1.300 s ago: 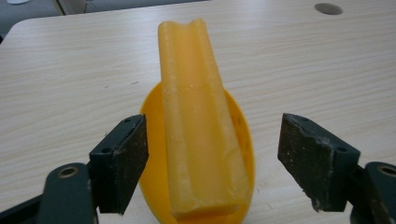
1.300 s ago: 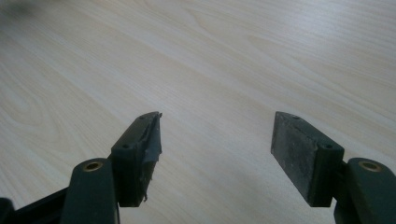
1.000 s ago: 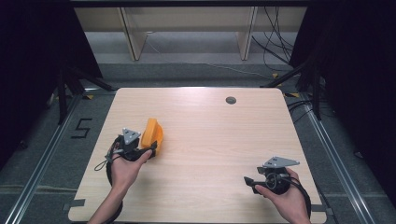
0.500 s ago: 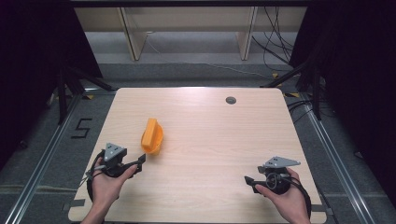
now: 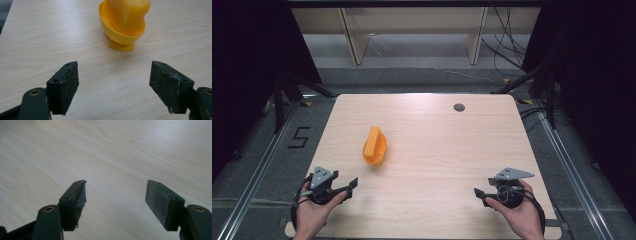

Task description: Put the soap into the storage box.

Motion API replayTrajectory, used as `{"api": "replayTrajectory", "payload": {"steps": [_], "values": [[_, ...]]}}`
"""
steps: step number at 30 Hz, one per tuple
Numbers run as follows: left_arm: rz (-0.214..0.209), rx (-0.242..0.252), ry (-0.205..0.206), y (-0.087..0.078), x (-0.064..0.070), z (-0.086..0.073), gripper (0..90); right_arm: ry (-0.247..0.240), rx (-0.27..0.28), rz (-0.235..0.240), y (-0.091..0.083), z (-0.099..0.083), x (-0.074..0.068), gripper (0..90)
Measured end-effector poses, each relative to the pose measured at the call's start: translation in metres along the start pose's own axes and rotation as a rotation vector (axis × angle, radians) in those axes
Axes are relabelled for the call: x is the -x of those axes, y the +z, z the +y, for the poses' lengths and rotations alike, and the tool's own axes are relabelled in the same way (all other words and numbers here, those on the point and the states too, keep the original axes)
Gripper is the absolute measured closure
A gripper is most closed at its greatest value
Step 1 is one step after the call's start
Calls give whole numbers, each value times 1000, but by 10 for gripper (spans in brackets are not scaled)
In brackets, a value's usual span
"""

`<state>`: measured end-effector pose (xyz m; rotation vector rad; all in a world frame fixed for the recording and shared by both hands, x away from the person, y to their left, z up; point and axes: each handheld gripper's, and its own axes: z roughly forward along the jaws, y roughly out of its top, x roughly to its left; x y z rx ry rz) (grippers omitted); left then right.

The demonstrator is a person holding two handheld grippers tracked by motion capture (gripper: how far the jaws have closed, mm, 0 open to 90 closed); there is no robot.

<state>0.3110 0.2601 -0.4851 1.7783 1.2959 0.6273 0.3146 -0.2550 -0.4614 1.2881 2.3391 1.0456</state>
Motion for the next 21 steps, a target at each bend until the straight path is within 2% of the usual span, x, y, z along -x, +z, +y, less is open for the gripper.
{"api": "replayTrajectory", "payload": {"steps": [3, 5, 7, 8, 9, 10, 11, 12, 16, 17, 18, 21], "values": [[1, 31, -20, -1, -3, -11, 236, -6, 4, -5, 0, 0, 1, 334], [-2, 21, -35, -1, -5, -17, 242, -16, 13, 7, 1, 0, 1, 335], [0, 31, -36, -1, -7, -19, 237, -10, 12, -8, -1, 1, 1, 335], [10, 31, -35, -1, -8, -19, 235, -27, 14, -6, -1, 1, 2, 335], [2, 31, -39, 0, -9, -18, 232, -36, 20, -4, 0, 1, 2, 335], [1, 38, -44, 1, -10, -18, 232, -24, 20, -9, 0, 1, 2, 335], [1, 36, -42, 1, -10, -17, 231, -45, 24, -7, 0, 1, 4, 335], [-2, 39, -42, 1, -9, -17, 231, -18, 16, -4, -1, 2, 3, 335], [-19, 30, -19, 1, -7, -18, 228, -18, 31, -9, -2, 2, 4, 335], [-21, 29, -22, 1, -6, -18, 227, -41, 38, -18, -1, 1, 6, 335], [-23, 27, -20, 1, -6, -18, 223, -22, 37, -13, -1, 2, 5, 335], [-28, 27, -13, 0, -5, -18, 219, -12, 32, -19, -1, 1, 6, 334]]}}
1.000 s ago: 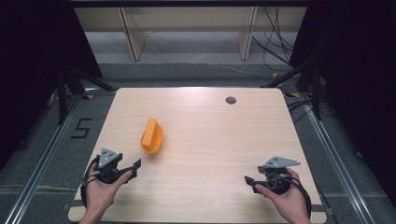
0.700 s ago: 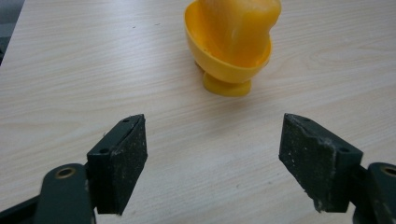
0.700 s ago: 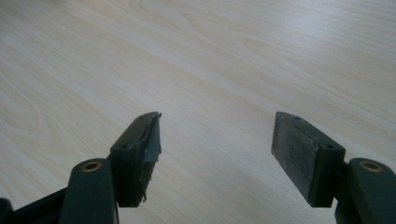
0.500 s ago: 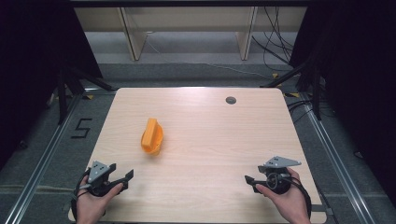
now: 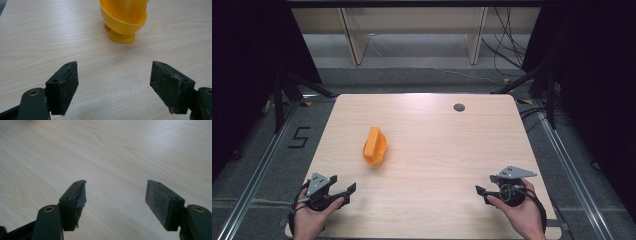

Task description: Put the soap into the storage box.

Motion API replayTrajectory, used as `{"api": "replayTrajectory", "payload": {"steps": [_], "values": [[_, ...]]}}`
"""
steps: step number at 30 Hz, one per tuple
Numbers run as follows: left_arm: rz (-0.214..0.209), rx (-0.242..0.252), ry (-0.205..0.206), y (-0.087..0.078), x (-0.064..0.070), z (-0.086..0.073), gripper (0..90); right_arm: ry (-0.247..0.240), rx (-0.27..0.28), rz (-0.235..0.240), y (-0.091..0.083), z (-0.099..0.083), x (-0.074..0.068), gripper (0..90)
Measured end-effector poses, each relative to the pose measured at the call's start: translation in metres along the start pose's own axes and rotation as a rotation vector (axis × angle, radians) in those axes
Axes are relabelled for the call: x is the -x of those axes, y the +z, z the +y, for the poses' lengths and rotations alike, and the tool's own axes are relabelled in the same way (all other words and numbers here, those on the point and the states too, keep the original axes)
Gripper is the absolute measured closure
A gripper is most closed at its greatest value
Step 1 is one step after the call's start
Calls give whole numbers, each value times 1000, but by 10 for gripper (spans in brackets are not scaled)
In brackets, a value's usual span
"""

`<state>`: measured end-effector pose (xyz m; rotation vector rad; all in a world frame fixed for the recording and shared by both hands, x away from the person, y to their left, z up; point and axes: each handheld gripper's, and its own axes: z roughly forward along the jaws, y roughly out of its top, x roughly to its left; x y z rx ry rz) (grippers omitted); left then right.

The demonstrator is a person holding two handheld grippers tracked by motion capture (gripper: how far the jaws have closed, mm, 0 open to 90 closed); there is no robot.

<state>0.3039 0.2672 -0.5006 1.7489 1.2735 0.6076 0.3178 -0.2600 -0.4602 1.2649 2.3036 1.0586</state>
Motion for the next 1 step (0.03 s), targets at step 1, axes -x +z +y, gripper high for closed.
{"api": "replayTrajectory", "payload": {"steps": [1], "values": [[0, -1, -3, 0, 0, 0, 219, -16, 12, 8, 1, 0, 2, 335]]}}
